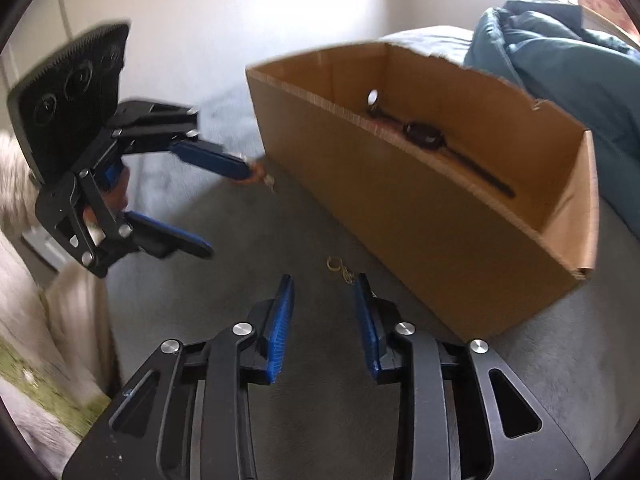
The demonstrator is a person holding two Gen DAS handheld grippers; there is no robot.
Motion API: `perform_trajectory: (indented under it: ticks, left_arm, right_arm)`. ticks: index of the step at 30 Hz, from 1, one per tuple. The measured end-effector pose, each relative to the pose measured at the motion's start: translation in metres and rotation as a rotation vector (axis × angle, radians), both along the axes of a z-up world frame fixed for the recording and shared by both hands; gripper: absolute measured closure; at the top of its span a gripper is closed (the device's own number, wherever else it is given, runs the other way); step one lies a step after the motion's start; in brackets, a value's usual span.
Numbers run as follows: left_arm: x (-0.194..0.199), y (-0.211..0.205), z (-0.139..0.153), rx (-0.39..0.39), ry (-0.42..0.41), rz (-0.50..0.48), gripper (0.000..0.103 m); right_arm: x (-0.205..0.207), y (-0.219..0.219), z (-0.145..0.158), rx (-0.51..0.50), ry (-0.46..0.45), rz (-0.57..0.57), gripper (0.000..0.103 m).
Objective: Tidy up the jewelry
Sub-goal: 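Move both tools out of the box to the gold keyrings, then grasp a gold ring with the left tool while the right tool grasps the gold tag keychain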
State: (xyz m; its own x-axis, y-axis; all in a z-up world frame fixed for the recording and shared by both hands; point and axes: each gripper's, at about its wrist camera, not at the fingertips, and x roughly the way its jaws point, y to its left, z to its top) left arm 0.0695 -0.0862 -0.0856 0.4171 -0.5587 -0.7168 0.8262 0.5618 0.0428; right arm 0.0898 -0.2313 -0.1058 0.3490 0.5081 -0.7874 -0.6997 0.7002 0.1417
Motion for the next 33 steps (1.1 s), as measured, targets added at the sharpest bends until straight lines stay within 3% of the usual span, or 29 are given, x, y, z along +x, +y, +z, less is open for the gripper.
perform_trajectory:
  ticks: [6, 10, 18, 25, 28, 33]
  left_arm:
    - [0.024, -0.024, -0.036, 0.069, 0.024, -0.064, 0.064]
    - [0.035, -0.031, -0.047, 0.098, 0.04, -0.072, 0.07]
    - [0.043, -0.039, -0.061, 0.151, 0.06, -0.073, 0.081]
    - [0.047, -0.045, -0.069, 0.184, 0.067, -0.07, 0.082]
    - [0.044, -0.048, -0.07, 0.195, 0.064, -0.071, 0.083]
    - [0.041, -0.052, -0.067, 0.194, 0.052, -0.084, 0.091]
  right_arm:
    - [0.013, 0.011, -0.026, -0.091, -0.023, 0.082, 0.084]
    - [0.023, 0.011, -0.034, -0.096, -0.028, 0.099, 0.086]
    - [0.019, 0.016, -0.039, -0.107, -0.033, 0.127, 0.087]
    - [0.028, 0.016, -0.043, -0.117, -0.024, 0.132, 0.09]
    - [0.029, 0.018, -0.041, -0.117, -0.018, 0.13, 0.096]
    - [0.025, 0.02, -0.035, -0.111, -0.025, 0.128, 0.097]
